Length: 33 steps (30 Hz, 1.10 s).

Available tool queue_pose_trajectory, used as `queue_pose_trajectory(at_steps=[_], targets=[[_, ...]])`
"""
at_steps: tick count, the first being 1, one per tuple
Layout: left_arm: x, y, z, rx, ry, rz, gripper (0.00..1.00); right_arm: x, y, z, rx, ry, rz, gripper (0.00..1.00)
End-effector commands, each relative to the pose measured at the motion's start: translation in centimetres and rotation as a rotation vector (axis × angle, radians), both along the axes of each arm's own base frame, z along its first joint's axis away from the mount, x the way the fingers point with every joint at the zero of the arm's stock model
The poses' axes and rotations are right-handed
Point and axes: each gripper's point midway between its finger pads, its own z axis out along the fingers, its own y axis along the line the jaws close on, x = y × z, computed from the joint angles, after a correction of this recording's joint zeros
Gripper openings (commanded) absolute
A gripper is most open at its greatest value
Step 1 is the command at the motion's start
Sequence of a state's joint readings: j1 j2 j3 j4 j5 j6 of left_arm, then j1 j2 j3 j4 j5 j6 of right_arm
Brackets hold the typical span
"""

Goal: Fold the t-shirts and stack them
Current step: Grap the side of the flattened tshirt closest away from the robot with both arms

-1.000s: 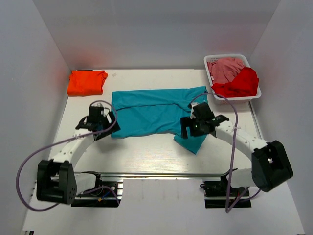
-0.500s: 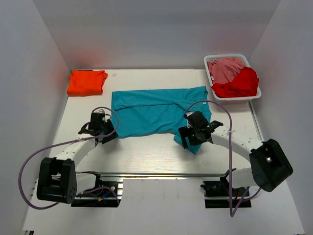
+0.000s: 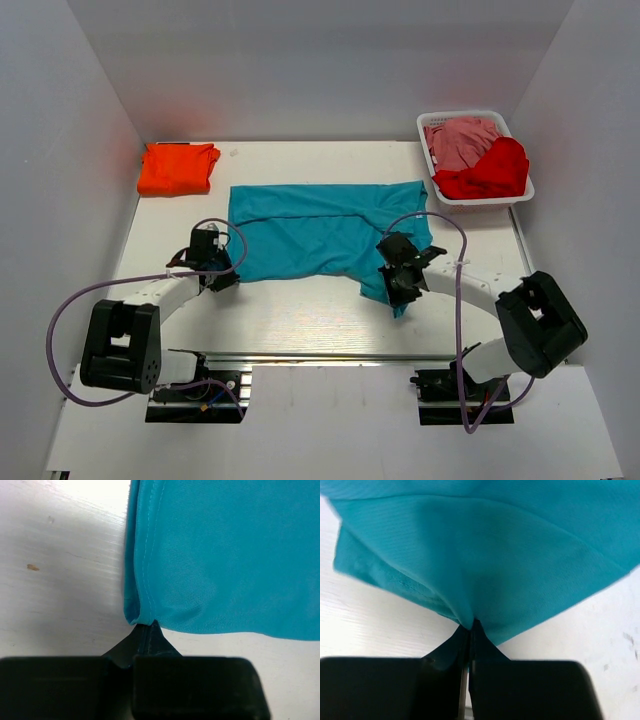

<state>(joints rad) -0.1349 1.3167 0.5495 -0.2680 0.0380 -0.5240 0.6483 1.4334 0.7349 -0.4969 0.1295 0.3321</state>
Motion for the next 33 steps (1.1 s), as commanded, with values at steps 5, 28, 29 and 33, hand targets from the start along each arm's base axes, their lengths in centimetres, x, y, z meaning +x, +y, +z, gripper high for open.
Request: queue_pose_trajectory(at_steps=[5, 28, 29, 33], targets=[[-0.5, 2.7, 0.4, 0.106, 0.022, 0.088, 0.00, -3.8, -4.4, 1.7, -0.155, 0.117, -0.155, 0.00], [3.7, -1.2, 5.2, -0.022, -0.119, -0.074, 0.00, -1.7, 1.9, 6.0, 0.160, 0.057, 0.120, 0.00], [4.0, -1.2, 5.5, -0.023, -0.124, -0.074, 0.00, -1.5, 1.6, 6.0, 0.132, 0.056, 0.117, 0.00], [6.0, -1.6, 6.9, -0.030, -0.141, -0.067, 0.00, 2.1, -0.8, 7.2, -0.008, -0.040, 0.020, 0.00]])
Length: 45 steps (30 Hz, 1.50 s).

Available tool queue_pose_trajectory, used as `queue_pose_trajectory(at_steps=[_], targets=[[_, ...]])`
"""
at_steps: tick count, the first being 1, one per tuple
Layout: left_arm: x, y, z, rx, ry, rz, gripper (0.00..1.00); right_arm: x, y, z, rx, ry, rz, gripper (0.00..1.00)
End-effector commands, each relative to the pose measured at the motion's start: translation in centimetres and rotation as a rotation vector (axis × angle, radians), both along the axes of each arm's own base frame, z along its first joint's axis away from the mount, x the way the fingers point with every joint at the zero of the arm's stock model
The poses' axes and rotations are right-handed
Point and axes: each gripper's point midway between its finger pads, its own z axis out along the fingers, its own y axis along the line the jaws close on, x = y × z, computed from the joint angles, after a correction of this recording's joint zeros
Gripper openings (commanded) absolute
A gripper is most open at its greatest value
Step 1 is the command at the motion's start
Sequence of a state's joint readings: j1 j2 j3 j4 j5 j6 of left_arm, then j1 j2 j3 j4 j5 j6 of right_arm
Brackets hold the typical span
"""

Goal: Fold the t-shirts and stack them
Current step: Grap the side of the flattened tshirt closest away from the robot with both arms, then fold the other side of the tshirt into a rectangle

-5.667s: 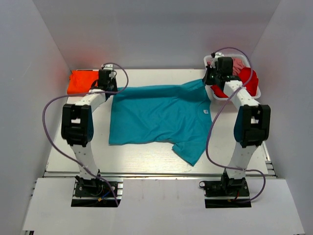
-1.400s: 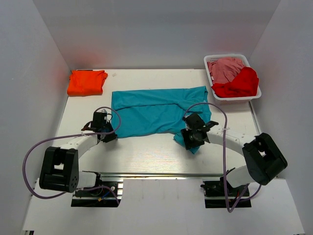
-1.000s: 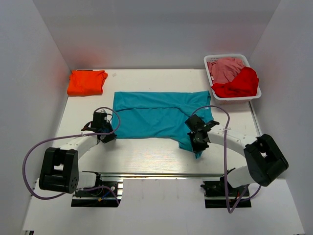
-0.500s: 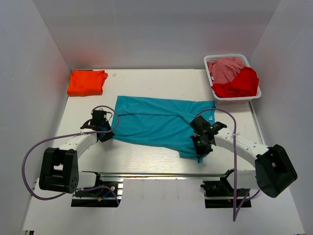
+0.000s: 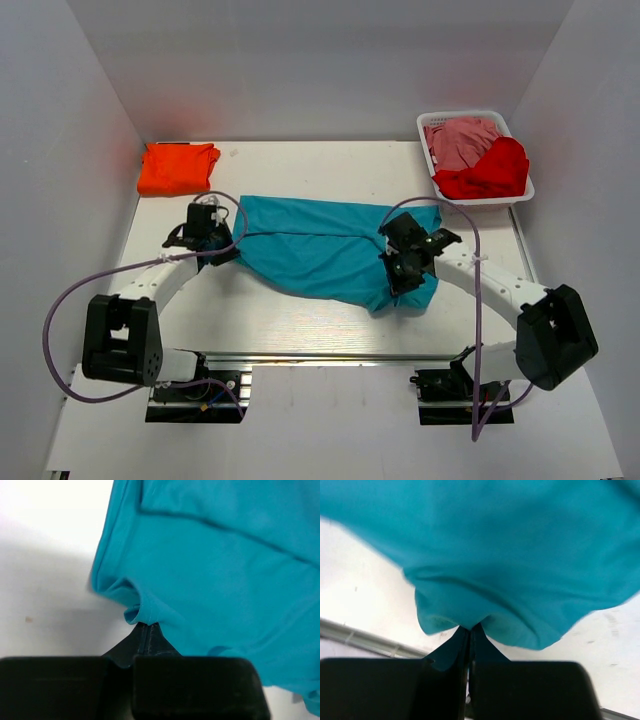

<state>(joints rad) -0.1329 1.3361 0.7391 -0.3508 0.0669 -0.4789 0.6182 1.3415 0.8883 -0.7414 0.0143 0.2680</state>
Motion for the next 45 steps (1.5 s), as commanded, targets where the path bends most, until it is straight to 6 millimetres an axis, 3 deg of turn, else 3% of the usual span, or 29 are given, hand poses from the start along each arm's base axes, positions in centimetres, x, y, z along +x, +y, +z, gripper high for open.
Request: queue_pose_trajectory(at_steps=[1, 8, 18, 30, 39, 44, 45], targets=[[2.4, -0.4, 2.0, -0.021, -0.053, -0.005, 0.00, 3.5, -1.4, 1.7, -0.083, -0.097, -0.050, 0.00], [5.6, -0.8, 3.0, -0.025, -0.061, 0.005, 0.00, 9.1, -2.1, 4.0, -0.106, -0.194, -0.112, 0.00], [9.9, -0.5, 3.1, 0.003, -0.042, 0.023, 0.00, 14.4, -3.7, 4.7, -0.101, -0.215, -0.180, 0.00], [13.8, -0.6, 3.0, 0.016, -0.048, 0.034, 0.00, 18.8, -4.1, 3.9, -0.114, -0.242, -0.161, 0.00], [15.5, -0.3, 2.8, 0.035, -0.057, 0.051, 0.00, 22.1, -4.2, 3.6, -0.103, -0.252, -0.134, 0.00], [16.7, -0.1, 1.9, 0.055, -0.048, 0.065, 0.00, 23.2, -4.0, 1.7, -0.095, -0.212, -0.127, 0.00], [16.6, 0.2, 1.0, 0.067, -0.030, 0.072, 0.00, 23.4, -3.9, 1.6, -0.090, -0.209, -0.129, 0.15]])
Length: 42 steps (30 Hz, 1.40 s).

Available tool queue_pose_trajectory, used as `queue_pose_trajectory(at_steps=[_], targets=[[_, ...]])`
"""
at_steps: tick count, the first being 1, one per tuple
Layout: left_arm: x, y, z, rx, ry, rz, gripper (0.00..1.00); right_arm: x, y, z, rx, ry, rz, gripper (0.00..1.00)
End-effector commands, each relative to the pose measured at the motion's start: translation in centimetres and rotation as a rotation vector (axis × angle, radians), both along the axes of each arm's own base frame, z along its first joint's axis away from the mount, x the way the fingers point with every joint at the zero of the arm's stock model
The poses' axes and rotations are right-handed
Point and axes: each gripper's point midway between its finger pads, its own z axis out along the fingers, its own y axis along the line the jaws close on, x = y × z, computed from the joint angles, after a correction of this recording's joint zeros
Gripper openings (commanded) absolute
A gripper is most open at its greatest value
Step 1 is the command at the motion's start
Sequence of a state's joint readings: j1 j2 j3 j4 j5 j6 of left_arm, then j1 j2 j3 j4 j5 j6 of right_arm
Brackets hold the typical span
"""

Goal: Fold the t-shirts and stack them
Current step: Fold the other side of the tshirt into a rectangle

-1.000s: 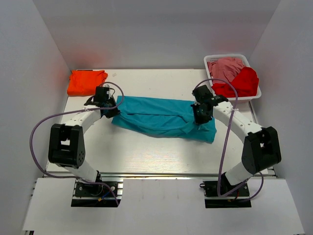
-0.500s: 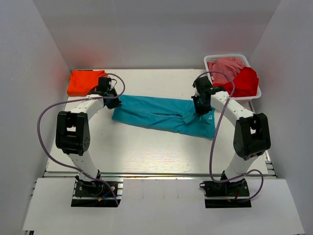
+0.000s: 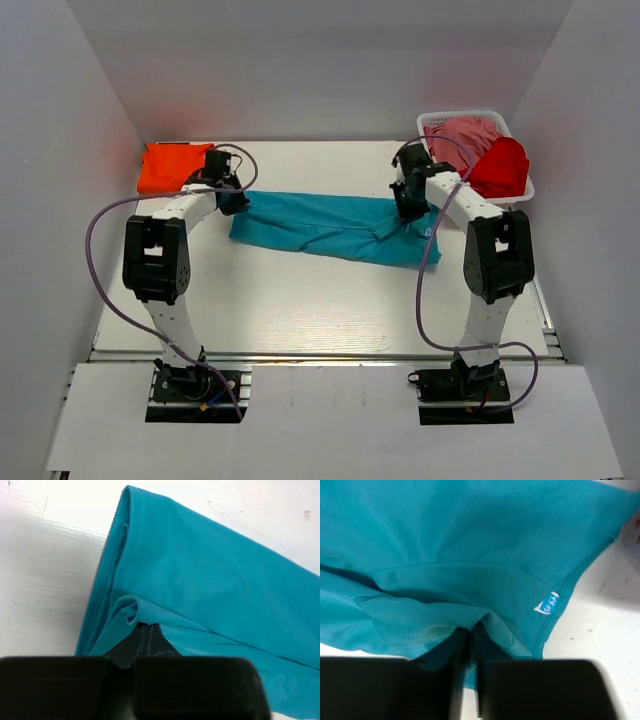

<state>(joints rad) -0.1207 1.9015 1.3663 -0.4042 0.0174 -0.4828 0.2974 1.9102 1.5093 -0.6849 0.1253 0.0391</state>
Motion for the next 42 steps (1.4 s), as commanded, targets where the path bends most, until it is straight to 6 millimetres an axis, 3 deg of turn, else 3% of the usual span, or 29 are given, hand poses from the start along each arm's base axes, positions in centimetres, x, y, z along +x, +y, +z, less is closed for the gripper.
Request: queue_pose_trajectory(at_steps=[1, 2, 3, 4, 6, 7, 8, 9, 10, 13, 14, 16, 17, 18, 19, 21, 22, 25, 27, 29, 30, 32, 33, 34, 37, 40, 41, 42], targets=[[1.9, 0.9, 0.8, 0.037, -0.036, 0.033, 0.04, 2.3, 0.5, 0.3, 0.035, -0.029, 0.010, 0.20], [2.1, 1.1, 0.6, 0.043, -0.029, 0.048, 0.15, 3.2, 0.7, 0.3, 0.041, -0.035, 0.000, 0.22], [2.1, 1.1, 0.4, 0.045, -0.014, 0.048, 0.45, 3.6, 0.7, 0.1, 0.050, -0.033, -0.007, 0.25], [2.8, 1.6, 0.4, 0.073, -0.016, 0.071, 0.65, 4.7, 1.2, -0.1, 0.063, -0.036, -0.023, 0.31], [3.2, 1.9, 1.3, 0.080, -0.011, 0.095, 0.93, 7.5, 1.5, 1.9, 0.086, -0.112, -0.043, 0.52], [3.2, 1.9, 1.5, 0.080, -0.011, 0.095, 1.00, 8.3, 1.5, 1.6, 0.082, -0.118, -0.049, 0.52], [3.3, 2.1, 2.3, 0.086, -0.029, 0.103, 1.00, 10.1, 1.6, 3.2, 0.077, -0.176, -0.064, 0.52], [3.6, 2.0, 3.6, 0.081, -0.056, 0.104, 1.00, 10.4, 1.6, 3.3, 0.073, -0.180, -0.059, 0.74], [3.6, 2.0, 4.3, 0.077, -0.077, 0.105, 1.00, 10.5, 1.7, 3.7, 0.075, -0.188, -0.060, 0.90], [2.9, 2.1, 7.0, 0.067, -0.139, 0.108, 1.00, 9.9, 2.2, 5.7, 0.104, -0.225, -0.046, 0.90], [2.5, 2.2, 7.4, 0.072, -0.144, 0.101, 1.00, 8.6, 2.5, 7.1, 0.133, -0.238, -0.026, 0.90], [1.7, 1.4, 8.3, 0.079, -0.177, 0.070, 1.00, 6.2, 2.3, 4.7, 0.151, -0.189, -0.030, 0.90], [1.4, 1.1, 8.5, 0.066, -0.185, 0.047, 1.00, 5.3, 2.6, 7.1, 0.189, -0.232, -0.021, 0.90], [0.8, 0.9, 7.4, 0.063, -0.158, 0.026, 1.00, 4.1, 2.4, 5.7, 0.199, -0.202, -0.022, 0.90], [0.9, -0.2, 7.9, 0.024, -0.184, -0.026, 1.00, 2.5, 2.9, 4.4, 0.228, -0.161, -0.001, 0.90], [0.4, -1.6, 7.1, -0.031, -0.178, -0.093, 1.00, 1.1, 4.0, 5.1, 0.303, -0.157, 0.032, 0.90], [0.2, -2.5, 7.0, -0.053, -0.184, -0.123, 1.00, -0.4, 3.9, 3.4, 0.305, -0.108, 0.031, 0.90], [0.3, -3.9, 5.1, -0.096, -0.153, -0.198, 1.00, -1.6, 4.6, 1.8, 0.340, -0.058, 0.050, 0.90], [0.8, -4.7, 4.1, -0.098, -0.136, -0.222, 1.00, -1.5, 5.7, 1.1, 0.387, -0.032, 0.079, 0.90], [0.9, -5.1, 3.2, -0.098, -0.117, -0.231, 1.00, -0.8, 7.5, 1.8, 0.457, -0.042, 0.133, 0.90], [1.0, -5.4, 2.9, -0.108, -0.114, -0.240, 1.00, -0.8, 8.2, 0.6, 0.482, -0.005, 0.144, 0.90], [1.0, -5.6, 1.6, -0.116, -0.092, -0.247, 1.00, 0.7, 9.4, 1.8, 0.528, -0.030, 0.168, 0.90], [1.0, -5.8, 1.6, -0.124, -0.091, -0.254, 1.00, 0.8, 10.2, 0.2, 0.539, 0.012, 0.183, 0.90], [0.9, -5.8, 1.0, -0.124, -0.077, -0.253, 1.00, 2.4, 10.8, 1.7, 0.551, -0.035, 0.193, 0.90], [1.0, -5.8, -0.1, -0.123, -0.062, -0.252, 1.00, 4.8, 11.4, 0.2, 0.541, -0.033, 0.149, 0.90], [0.2, -6.1, -1.8, -0.121, -0.005, -0.258, 1.00, 7.1, 11.6, 0.8, 0.530, -0.074, 0.111, 0.90], [-0.7, -5.9, -2.6, -0.119, 0.030, -0.256, 1.00, 7.2, 11.4, -1.2, 0.510, -0.033, 0.084, 0.90], [-1.5, -5.8, -3.3, -0.118, 0.060, -0.254, 1.00, 7.4, 11.6, -1.2, 0.511, -0.032, 0.084, 0.90]])
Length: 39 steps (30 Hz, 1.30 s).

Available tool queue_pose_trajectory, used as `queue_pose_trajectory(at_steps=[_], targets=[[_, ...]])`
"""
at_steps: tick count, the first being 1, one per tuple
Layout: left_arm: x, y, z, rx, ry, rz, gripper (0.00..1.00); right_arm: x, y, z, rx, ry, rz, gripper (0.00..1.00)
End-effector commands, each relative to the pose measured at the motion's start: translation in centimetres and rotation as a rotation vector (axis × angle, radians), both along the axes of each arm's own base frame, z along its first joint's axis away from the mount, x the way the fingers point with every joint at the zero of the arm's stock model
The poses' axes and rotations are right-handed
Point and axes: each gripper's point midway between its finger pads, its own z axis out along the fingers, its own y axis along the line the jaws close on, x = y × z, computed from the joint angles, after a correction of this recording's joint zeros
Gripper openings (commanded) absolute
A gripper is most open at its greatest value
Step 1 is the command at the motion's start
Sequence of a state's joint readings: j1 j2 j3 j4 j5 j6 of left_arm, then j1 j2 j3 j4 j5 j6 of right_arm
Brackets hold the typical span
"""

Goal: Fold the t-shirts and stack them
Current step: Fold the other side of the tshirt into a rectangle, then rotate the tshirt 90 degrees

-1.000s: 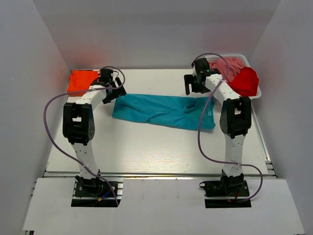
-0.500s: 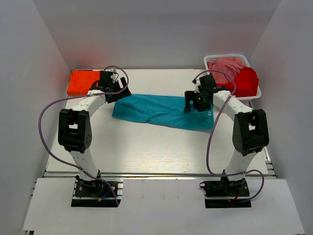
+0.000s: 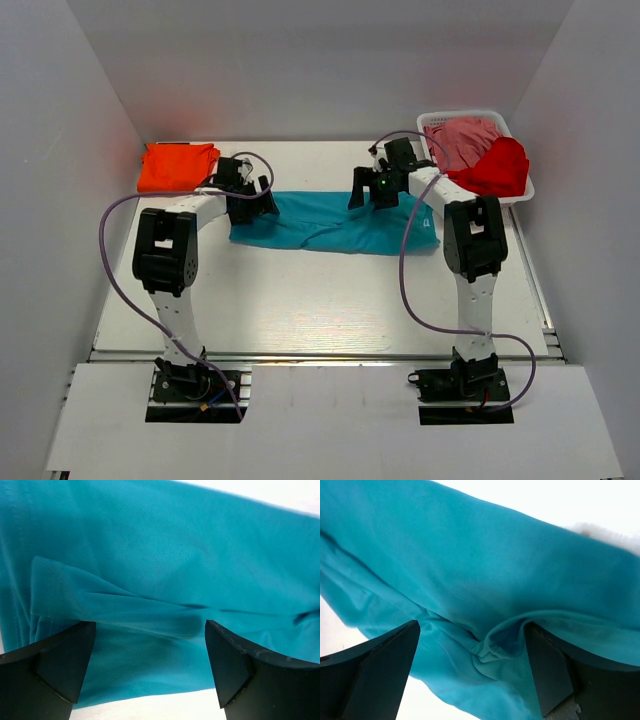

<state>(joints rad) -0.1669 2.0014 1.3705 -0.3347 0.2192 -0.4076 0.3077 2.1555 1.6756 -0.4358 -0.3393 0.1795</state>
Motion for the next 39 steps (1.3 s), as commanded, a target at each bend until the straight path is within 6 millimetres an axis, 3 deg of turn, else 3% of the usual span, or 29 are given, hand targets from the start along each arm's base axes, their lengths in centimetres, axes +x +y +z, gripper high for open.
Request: queue_pose_trajectory(at_steps=[1, 3, 4, 6, 7, 9, 10, 11, 12, 13, 15, 16, 19, 20, 22, 26, 28, 29, 30, 33, 34, 35, 36, 37, 39], targets=[[-2.3, 0.0, -1.2, 0.011, 0.058, -0.018, 1.00, 2.1, 0.5, -0.1, 0.015, -0.013, -0.047, 0.90], [-3.9, 1.3, -2.0, 0.064, 0.103, 0.012, 1.00, 1.6, 0.4, -2.3, -0.012, 0.027, -0.053, 0.90], [-6.8, 2.1, -3.6, 0.095, 0.191, 0.033, 1.00, 1.4, 0.3, -2.9, -0.024, 0.043, -0.061, 0.90], [-9.6, 2.6, -3.7, 0.110, 0.236, 0.064, 1.00, 1.3, 0.1, -5.0, -0.056, 0.074, -0.062, 0.90], [-13.0, 3.1, -5.4, 0.121, 0.317, 0.074, 1.00, 0.6, 0.4, -5.8, -0.071, 0.106, -0.054, 0.90], [-16.4, 2.3, -5.0, 0.071, 0.358, 0.055, 1.00, 0.6, 0.7, -7.3, -0.074, 0.133, -0.054, 0.90], [-20.4, 0.7, -6.0, 0.012, 0.441, -0.006, 1.00, 1.0, 1.3, -6.9, -0.049, 0.128, -0.045, 0.90], [-22.4, -0.2, -6.0, -0.023, 0.472, -0.043, 1.00, 1.0, 2.3, -6.7, -0.031, 0.126, -0.027, 0.90], [-24.3, -1.0, -5.9, -0.056, 0.499, -0.080, 1.00, 0.8, 2.9, -7.9, -0.004, 0.155, -0.010, 0.90], [-27.8, -2.1, -6.1, -0.075, 0.548, -0.144, 1.00, 2.4, 4.5, -6.2, 0.023, 0.097, 0.012, 0.90], [-32.9, -3.6, -5.7, -0.138, 0.666, -0.253, 1.00, 2.2, 7.0, -7.5, 0.065, 0.104, 0.076, 0.90], [-35.7, -4.9, -5.1, -0.169, 0.716, -0.371, 1.00, 4.0, 8.5, -6.1, 0.100, 0.043, 0.100, 0.90], [-40.3, -7.1, -3.3, -0.254, 0.797, -0.591, 1.00, 5.7, 12.2, -4.7, 0.179, -0.050, 0.171, 0.90], [-41.0, -7.0, -3.1, -0.223, 0.813, -0.623, 1.00, 6.5, 12.8, -4.0, 0.197, -0.098, 0.180, 0.90], [-39.6, -8.0, -2.2, -0.163, 0.741, -0.702, 1.00, 7.7, 13.5, -2.1, 0.212, -0.163, 0.178, 0.90], [-37.8, -10.6, -0.7, -0.108, 0.632, -0.854, 1.00, 8.9, 12.5, 2.2, 0.161, -0.293, 0.169, 0.90], [-35.6, -13.0, 0.4, -0.144, 0.509, -0.891, 1.00, 8.9, 12.2, 4.7, 0.150, -0.345, 0.168, 0.90], [-35.2, -14.3, 1.2, -0.177, 0.466, -0.923, 1.00, 8.5, 12.4, 7.0, 0.150, -0.391, 0.192, 0.90], [-34.3, -16.8, 3.2, -0.271, 0.371, -0.996, 1.00, 8.2, 12.1, 7.1, 0.138, -0.381, 0.196, 0.90], [-34.1, -19.8, 6.8, -0.395, 0.225, -1.106, 1.00, 8.2, 11.9, 9.8, 0.086, -0.444, 0.193, 0.90], [-33.5, -19.9, 7.4, -0.377, 0.187, -1.107, 1.00, 7.8, 11.9, 9.8, 0.074, -0.431, 0.193, 0.90], [-33.0, -19.9, 7.8, -0.348, 0.161, -1.100, 1.00, 7.6, 11.5, 11.2, 0.065, -0.445, 0.172, 0.90], [-32.5, -19.7, 7.9, -0.295, 0.129, -1.085, 1.00, 7.3, 11.2, 10.6, 0.058, -0.427, 0.168, 0.90], [-32.6, -19.1, 7.8, -0.267, 0.142, -1.068, 1.00, 7.0, 11.0, 11.7, 0.066, -0.438, 0.165, 0.90], [-32.6, -18.8, 8.1, -0.258, 0.121, -1.061, 1.00, 5.8, 10.8, 11.7, 0.054, -0.419, 0.162, 0.90]])
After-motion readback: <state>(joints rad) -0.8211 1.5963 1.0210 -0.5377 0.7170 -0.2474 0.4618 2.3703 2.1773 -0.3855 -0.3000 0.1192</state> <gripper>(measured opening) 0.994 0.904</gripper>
